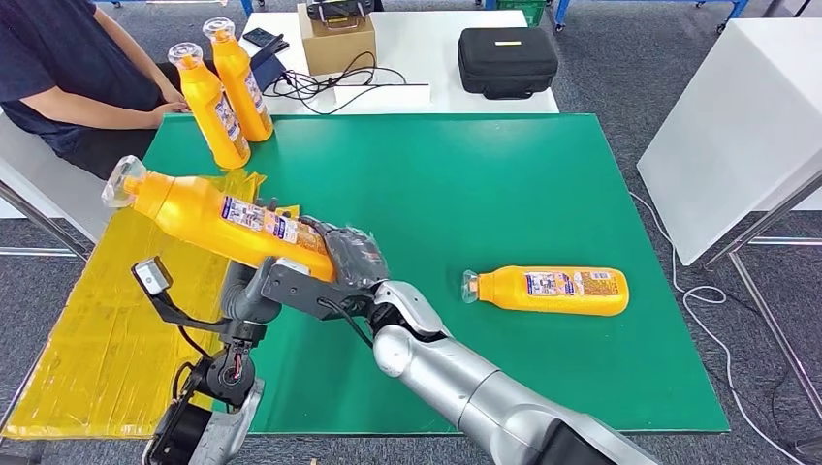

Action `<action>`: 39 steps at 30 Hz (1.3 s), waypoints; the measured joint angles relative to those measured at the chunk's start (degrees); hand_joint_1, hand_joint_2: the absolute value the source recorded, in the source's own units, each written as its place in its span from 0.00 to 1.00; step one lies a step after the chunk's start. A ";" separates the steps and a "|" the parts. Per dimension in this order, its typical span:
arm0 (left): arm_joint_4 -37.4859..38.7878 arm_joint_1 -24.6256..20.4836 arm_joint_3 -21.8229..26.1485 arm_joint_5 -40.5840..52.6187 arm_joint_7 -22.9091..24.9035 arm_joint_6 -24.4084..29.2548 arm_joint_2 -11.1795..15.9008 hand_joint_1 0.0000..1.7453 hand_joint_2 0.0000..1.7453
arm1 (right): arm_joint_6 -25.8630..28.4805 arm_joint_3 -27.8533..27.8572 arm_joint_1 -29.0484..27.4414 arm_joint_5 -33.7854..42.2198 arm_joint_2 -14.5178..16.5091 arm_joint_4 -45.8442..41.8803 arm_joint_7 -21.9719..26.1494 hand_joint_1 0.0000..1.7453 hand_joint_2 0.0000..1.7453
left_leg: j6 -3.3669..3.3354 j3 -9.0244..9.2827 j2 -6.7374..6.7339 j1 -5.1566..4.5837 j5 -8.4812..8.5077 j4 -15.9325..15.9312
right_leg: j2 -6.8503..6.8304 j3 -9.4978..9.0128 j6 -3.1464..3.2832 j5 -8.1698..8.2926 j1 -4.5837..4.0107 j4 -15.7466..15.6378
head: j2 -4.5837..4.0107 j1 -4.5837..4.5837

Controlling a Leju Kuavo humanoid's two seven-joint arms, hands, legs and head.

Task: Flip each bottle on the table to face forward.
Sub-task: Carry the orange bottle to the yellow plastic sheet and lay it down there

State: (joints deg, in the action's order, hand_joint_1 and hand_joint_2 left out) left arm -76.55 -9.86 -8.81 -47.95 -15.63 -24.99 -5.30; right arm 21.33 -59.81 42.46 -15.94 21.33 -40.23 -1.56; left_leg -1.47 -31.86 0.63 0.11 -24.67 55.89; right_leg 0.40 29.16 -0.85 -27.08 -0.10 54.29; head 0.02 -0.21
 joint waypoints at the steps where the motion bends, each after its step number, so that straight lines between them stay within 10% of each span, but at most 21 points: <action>1: 0.25 -0.24 -0.01 -0.02 0.11 0.03 -0.08 0.00 1.00 | 0.00 -0.13 0.00 -0.24 0.00 0.10 -0.01 1.00 1.00 | 0.00 0.00 0.00 0.00 0.00 0.00 | 0.00 0.00 0.00 0.00 0.00 0.00 | 0.00 -0.01; 37: 3.07 0.54 1.15 -0.13 0.03 2.23 -0.47 0.00 1.00 | -4.37 -6.55 -2.64 -1.72 -0.20 1.37 -1.03 1.00 1.00 | 0.00 -0.01 -0.08 0.01 0.00 0.00 | 0.09 0.05 0.00 0.00 -0.01 0.00 | 0.00 -0.01; 39: 3.07 0.54 1.20 -0.13 0.03 2.25 -0.47 0.50 1.00 | -4.37 -6.55 -2.68 -1.72 -0.20 1.37 -1.04 1.00 1.00 | 0.00 -0.01 -0.08 0.01 0.00 0.00 | 0.09 0.04 0.00 0.00 0.00 0.00 | 0.00 -0.01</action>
State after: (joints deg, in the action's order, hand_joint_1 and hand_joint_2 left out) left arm -73.48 -9.31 -7.61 -48.09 -15.61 -22.74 -5.77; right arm 16.96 -66.36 39.78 -17.66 21.14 -38.86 -2.60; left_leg -1.47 -31.87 0.55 0.12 -24.67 55.89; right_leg 0.49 29.20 -0.85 -27.08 -0.11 54.29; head 0.02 -0.22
